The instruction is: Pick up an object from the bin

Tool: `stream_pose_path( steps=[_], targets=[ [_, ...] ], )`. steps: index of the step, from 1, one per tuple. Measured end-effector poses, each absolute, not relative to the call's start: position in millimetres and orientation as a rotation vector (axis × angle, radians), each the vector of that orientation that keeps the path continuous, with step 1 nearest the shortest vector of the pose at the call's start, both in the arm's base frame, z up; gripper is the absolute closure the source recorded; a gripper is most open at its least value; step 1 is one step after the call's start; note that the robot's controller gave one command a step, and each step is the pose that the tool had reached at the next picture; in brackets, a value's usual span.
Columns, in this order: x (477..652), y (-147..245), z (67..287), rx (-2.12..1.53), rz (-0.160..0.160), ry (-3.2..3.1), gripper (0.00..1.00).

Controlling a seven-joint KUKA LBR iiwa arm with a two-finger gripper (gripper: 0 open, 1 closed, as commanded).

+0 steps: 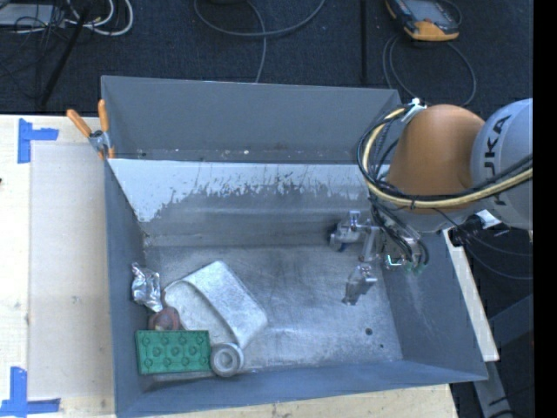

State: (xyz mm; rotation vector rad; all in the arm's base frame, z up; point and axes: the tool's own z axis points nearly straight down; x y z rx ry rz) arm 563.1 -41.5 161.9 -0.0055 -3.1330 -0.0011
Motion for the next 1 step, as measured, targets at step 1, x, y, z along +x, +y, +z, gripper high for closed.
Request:
stream_pose_path(
  steps=[1],
  targets=[
    [625.3, -7.0, 263.3, -0.127, -0.003, -3.152, 0.00]
  ],
)
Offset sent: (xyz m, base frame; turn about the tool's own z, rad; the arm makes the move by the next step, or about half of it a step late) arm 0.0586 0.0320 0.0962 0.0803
